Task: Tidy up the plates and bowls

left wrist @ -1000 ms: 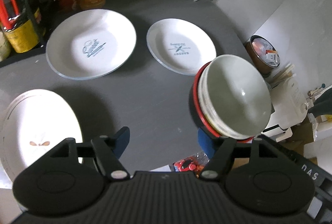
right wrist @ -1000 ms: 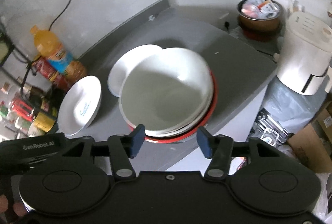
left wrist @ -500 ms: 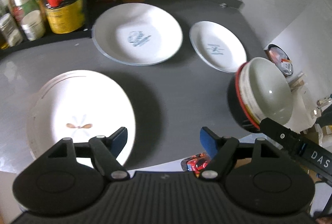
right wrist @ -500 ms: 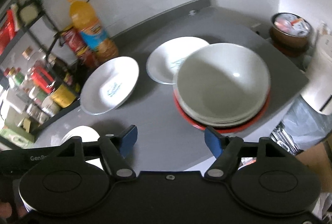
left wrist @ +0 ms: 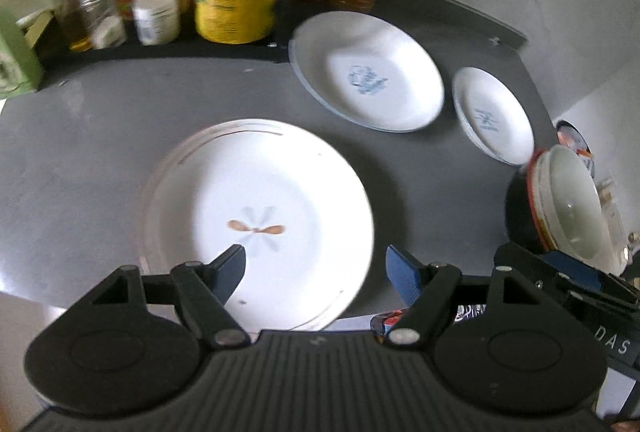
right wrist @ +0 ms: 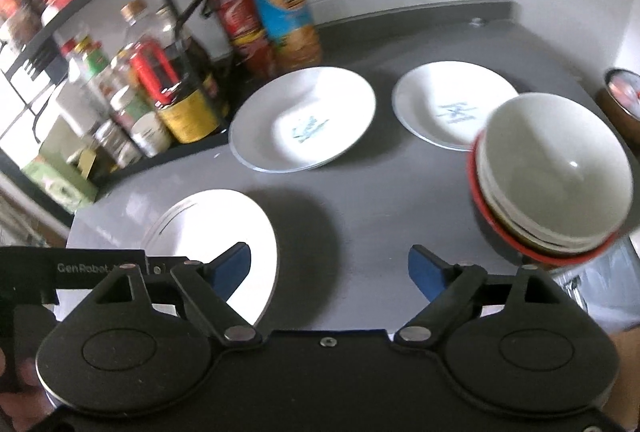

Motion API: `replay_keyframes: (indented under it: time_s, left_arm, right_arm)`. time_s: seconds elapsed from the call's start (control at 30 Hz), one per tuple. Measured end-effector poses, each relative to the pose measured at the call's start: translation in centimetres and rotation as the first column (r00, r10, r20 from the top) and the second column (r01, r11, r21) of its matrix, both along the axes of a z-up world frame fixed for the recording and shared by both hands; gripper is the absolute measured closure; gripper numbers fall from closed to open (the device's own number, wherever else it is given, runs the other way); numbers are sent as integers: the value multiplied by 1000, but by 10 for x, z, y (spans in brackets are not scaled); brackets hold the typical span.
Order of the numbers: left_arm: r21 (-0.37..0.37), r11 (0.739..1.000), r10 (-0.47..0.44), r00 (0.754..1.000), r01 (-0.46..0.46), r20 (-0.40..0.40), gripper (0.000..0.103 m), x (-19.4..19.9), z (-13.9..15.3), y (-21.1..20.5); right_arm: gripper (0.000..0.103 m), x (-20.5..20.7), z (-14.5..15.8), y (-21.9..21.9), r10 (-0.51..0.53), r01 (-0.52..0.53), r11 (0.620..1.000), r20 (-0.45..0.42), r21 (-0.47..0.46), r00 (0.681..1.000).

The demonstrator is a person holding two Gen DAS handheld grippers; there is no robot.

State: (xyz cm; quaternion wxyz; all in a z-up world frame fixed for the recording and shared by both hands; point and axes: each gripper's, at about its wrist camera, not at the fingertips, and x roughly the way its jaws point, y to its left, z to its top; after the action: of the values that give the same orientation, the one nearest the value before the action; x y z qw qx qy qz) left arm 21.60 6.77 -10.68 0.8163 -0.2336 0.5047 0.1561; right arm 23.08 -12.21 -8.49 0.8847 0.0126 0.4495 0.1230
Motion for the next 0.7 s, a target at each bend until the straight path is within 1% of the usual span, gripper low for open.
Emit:
replay_keyframes:
  time_s: [0.13,0.27,0.37,0.57,0.7]
  left_arm:
    - [6,1000,29,999,-29,-18,27,-12,-1,13]
    - [10,998,59,998,-59,-24,27,-22,-2,22]
    - [10,997,80,996,-80,-35,27,-29,-5,27]
    - [1,988,155,986,-155,-53,27,-38,-7,32]
    - [10,977,214,975,-213,-58,27,-39,-7,30]
  right_arm:
    - [14,3,0,12,41,-41,999,-10,-14,999]
    - [8,4,0,25,101,-101,994,-12,-33,995]
    - [6,5,-2,34,152,-152,987,-21,-45,988]
    - [1,14,-6,50,263,-265,962,-35,-72,964]
    - [0,26,-8,53,334,-337,938,-50,-78,941]
